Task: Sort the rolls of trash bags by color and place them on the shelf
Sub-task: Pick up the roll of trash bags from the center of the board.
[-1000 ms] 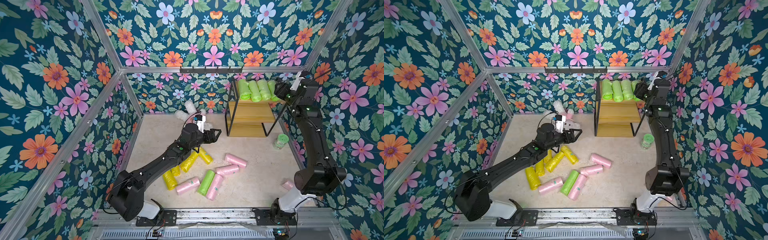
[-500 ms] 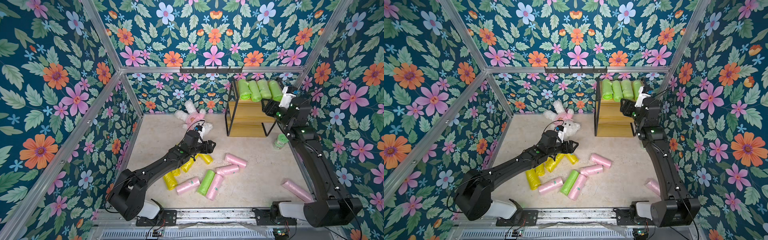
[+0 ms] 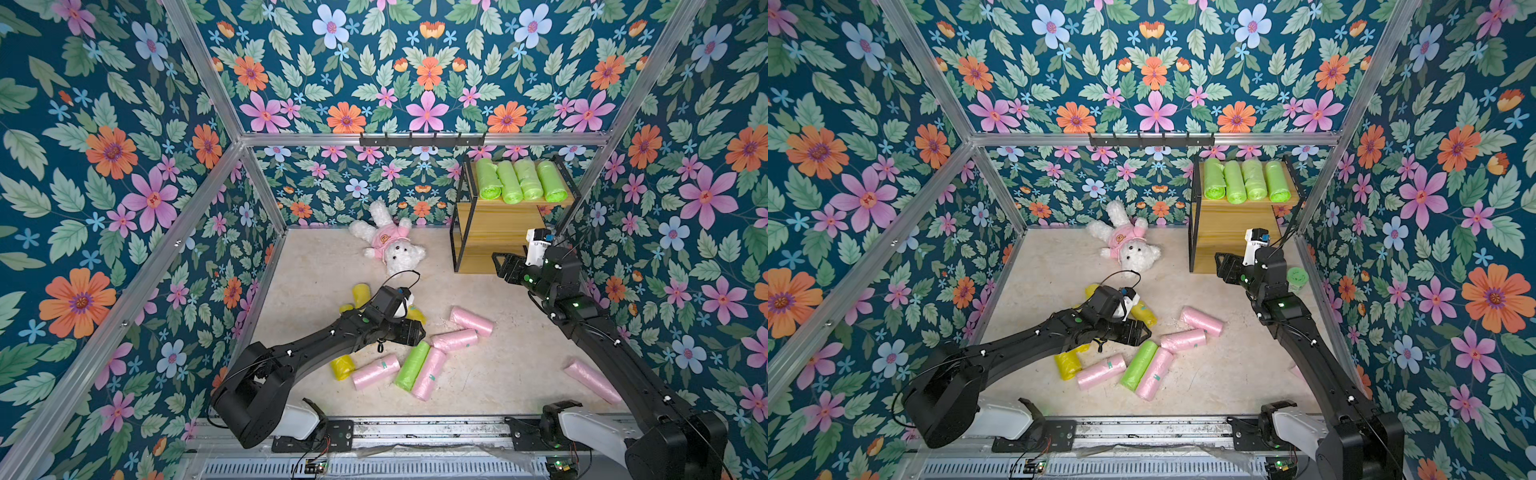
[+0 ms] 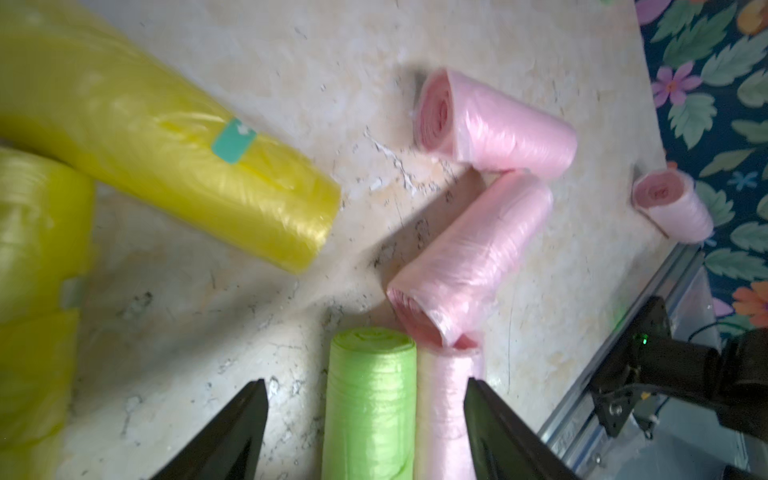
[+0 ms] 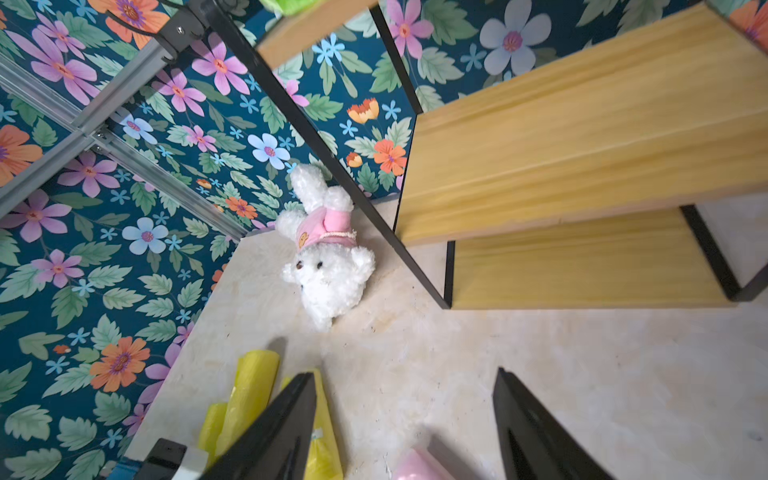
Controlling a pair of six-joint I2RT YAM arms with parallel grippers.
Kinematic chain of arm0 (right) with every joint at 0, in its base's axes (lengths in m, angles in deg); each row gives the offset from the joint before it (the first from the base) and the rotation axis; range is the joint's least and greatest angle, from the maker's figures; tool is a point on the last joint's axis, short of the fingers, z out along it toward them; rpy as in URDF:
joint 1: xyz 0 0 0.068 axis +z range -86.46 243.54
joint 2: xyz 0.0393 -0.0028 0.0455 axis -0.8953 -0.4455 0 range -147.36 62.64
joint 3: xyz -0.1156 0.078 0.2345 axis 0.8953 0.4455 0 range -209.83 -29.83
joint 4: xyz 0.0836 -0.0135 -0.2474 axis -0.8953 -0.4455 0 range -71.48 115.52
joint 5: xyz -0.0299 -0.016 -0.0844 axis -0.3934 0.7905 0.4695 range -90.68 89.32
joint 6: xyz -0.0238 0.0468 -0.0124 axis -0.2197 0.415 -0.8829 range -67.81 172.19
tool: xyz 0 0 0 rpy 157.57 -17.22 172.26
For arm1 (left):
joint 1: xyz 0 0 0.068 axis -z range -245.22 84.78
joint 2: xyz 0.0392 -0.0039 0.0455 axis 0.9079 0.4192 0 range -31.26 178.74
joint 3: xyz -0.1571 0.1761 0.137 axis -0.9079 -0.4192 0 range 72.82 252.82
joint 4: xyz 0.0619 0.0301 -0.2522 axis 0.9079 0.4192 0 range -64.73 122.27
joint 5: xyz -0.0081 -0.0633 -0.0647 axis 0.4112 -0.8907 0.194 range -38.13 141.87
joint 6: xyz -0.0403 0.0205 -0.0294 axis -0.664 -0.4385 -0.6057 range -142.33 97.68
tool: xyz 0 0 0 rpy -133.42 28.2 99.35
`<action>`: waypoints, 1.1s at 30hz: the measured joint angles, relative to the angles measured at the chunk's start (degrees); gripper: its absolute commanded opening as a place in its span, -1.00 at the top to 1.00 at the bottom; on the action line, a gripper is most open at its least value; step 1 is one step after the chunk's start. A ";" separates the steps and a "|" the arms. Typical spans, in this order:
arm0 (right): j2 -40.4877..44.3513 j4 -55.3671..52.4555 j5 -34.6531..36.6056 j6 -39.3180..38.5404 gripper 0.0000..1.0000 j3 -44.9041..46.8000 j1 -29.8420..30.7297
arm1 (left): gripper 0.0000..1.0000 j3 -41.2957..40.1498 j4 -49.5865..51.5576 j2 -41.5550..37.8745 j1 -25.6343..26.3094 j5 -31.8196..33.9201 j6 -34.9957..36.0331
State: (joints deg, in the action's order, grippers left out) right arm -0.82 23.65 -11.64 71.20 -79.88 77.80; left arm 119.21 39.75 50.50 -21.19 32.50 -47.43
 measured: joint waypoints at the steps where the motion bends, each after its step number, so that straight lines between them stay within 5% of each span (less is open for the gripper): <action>1: 0.22 0.55 -0.35 0.90 -0.45 1.11 0.00 | -0.55 0.28 0.79 0.74 0.48 0.00 0.37; 13: 0.61 5.27 -5.68 2.64 -0.44 8.22 2.84 | -0.26 4.42 4.00 9.51 4.17 0.17 3.04; 26: 1.60 -9.62 -10.03 0.90 -0.44 12.81 14.32 | -0.31 3.98 4.33 11.76 4.59 0.50 2.67; 33: 2.21 -10.25 -10.58 3.82 -0.43 16.96 16.20 | -0.09 3.80 2.64 12.81 4.59 0.68 2.47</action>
State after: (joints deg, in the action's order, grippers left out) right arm 1.39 13.40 -22.22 75.02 -62.91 94.00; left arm 123.02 42.39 63.31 -16.60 33.17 -44.96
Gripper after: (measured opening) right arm 0.716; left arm 0.574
